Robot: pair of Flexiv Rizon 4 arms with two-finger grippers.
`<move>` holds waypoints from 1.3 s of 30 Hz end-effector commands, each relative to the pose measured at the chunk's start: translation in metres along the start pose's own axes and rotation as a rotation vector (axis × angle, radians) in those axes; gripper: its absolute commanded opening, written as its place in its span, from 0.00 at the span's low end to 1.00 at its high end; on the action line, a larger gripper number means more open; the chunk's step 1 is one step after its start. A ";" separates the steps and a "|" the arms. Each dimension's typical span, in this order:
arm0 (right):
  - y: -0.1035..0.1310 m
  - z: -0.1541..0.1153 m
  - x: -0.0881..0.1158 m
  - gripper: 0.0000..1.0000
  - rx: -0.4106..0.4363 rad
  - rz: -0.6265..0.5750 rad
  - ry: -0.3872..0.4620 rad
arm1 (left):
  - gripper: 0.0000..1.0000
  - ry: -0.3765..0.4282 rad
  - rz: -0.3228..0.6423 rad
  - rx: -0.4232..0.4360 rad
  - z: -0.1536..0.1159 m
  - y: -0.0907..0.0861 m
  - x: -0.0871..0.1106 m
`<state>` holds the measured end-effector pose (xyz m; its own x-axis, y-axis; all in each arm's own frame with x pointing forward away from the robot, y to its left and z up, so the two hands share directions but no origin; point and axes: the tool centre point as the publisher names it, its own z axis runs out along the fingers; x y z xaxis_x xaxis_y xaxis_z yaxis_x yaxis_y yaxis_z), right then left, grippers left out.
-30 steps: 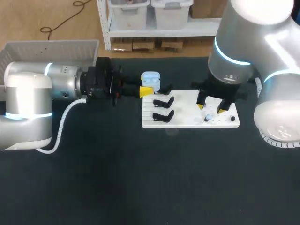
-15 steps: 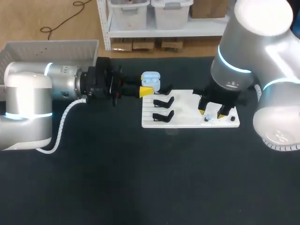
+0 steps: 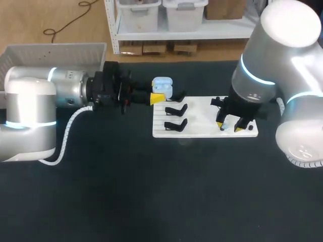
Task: Pick up each earbud case from the left stands, insert the matching earbuds, close the lid, and place the case in the box.
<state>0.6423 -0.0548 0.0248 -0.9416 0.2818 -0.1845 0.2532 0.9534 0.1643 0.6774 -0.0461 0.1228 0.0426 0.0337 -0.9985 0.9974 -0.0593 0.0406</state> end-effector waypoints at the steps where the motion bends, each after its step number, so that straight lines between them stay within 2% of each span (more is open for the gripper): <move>1: 0.001 0.005 -0.002 0.42 -0.003 0.004 -0.002 | 0.00 0.000 0.000 0.002 0.000 0.001 0.001; 8: 0.005 0.009 -0.007 0.39 -0.009 0.013 0.001 | 0.00 0.000 0.000 0.002 0.000 0.001 0.001; 13: 0.005 0.011 -0.008 0.32 -0.010 0.019 0.006 | 0.00 0.000 0.000 0.002 0.000 0.001 0.001; 31: 0.004 0.015 -0.011 0.25 -0.008 0.042 0.023 | 0.00 0.000 0.000 0.002 0.000 0.001 0.001; 34: 0.005 0.016 -0.011 0.17 -0.009 0.041 0.027 | 0.00 0.000 0.000 0.002 0.000 0.001 0.001; 37: 0.005 0.016 -0.011 0.00 -0.009 0.041 0.030 | 0.00 0.000 0.000 0.002 0.000 0.001 0.001; 39: 0.005 0.016 -0.011 0.00 -0.008 0.041 0.033 | 0.00 0.000 0.000 0.002 0.000 0.001 0.001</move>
<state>0.6559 -0.0519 0.0130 -0.9362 0.3178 -0.1498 0.2901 0.9398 0.1808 0.6774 -0.0461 0.1228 0.0426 0.0337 -0.9985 0.9974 -0.0594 0.0406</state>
